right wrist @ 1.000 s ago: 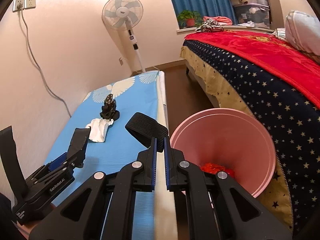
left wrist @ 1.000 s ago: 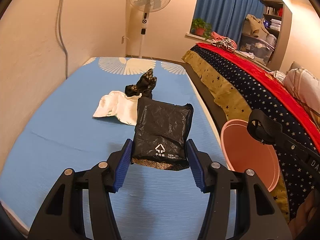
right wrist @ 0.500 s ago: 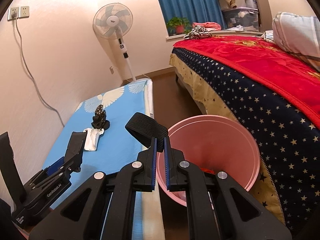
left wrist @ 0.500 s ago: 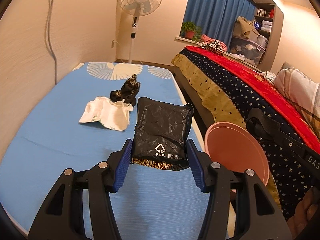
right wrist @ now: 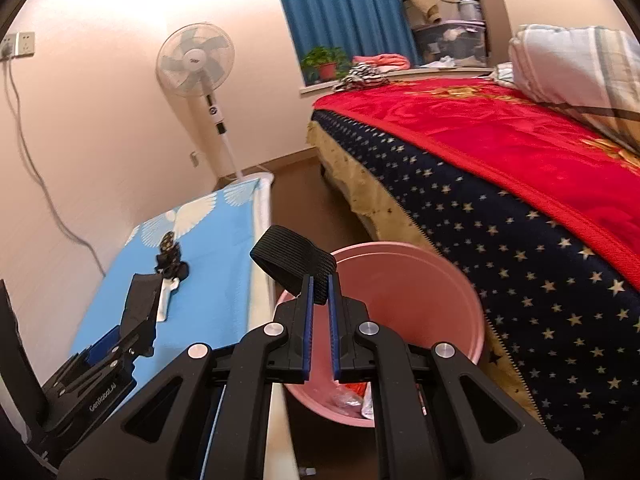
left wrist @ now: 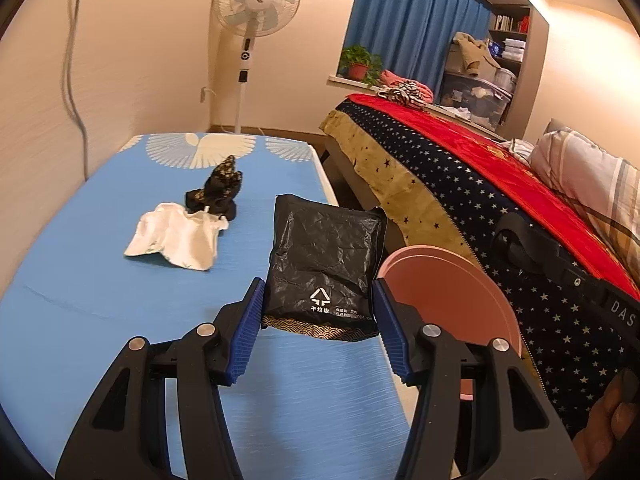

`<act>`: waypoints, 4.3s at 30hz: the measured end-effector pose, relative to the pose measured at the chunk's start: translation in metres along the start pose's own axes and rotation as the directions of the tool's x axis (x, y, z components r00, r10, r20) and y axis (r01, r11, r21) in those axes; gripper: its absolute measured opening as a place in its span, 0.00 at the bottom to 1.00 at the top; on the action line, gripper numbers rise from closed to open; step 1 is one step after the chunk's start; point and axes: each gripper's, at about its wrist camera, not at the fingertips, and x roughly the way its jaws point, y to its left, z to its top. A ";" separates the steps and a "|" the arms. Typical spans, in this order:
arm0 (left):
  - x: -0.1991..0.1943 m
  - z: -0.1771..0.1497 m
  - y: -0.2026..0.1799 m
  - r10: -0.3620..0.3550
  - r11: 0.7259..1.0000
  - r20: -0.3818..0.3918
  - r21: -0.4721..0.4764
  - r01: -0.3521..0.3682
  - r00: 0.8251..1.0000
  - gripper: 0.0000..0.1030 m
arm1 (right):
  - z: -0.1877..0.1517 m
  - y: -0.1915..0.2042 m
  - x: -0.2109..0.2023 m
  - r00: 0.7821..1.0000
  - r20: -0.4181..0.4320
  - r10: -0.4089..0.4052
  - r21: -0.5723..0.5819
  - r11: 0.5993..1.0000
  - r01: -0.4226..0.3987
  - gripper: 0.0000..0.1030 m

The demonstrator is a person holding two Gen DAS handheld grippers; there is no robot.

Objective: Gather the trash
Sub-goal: 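Carry the black pouch and black strap over the pink wastebasket with both tools, then open both tools to drop the pouch and strap into the wastebasket, then grasp the white paper bag with the left tool while the right tool grasps the black cloth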

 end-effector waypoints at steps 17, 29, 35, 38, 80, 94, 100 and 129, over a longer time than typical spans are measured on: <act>0.024 -0.002 -0.039 -0.085 0.994 -0.007 0.062 0.085 0.996 0.52 | 0.007 -0.024 0.004 0.993 0.025 -0.117 0.043 0.992 0.116 0.07; 0.043 -0.005 -0.058 -0.117 0.989 -0.027 0.090 0.119 0.993 0.52 | 0.012 -0.034 0.014 0.982 0.033 -0.184 0.033 0.982 0.183 0.07; 0.053 -0.005 -0.070 -0.141 0.984 -0.045 0.105 0.145 0.989 0.52 | 0.015 -0.040 0.020 0.979 0.027 -0.203 0.048 0.978 0.202 0.07; 0.059 -0.004 -0.076 -0.152 0.981 -0.051 0.111 0.157 0.987 0.52 | 0.016 -0.044 0.020 0.977 0.027 -0.209 0.053 0.977 0.208 0.07; 0.038 0.010 -0.018 -0.084 0.995 0.009 0.056 0.083 0.996 0.57 | 0.002 -0.007 0.032 0.995 -0.001 -0.096 -0.001 0.995 0.096 0.48; 0.035 0.014 0.074 0.163 0.976 0.035 -0.154 -0.156 0.986 0.44 | -0.005 0.057 0.053 0.998 -0.021 0.059 -0.079 0.995 -0.060 0.43; 0.046 0.012 0.110 0.212 0.945 -0.008 -0.255 -0.207 0.977 0.43 | -0.003 0.079 0.063 0.992 -0.043 0.115 -0.123 0.985 -0.119 0.38; 0.100 0.021 0.165 0.244 0.856 -0.090 -0.448 -0.259 0.965 0.02 | 0.016 0.206 0.197 0.917 -0.224 0.329 -0.223 0.899 -0.377 0.48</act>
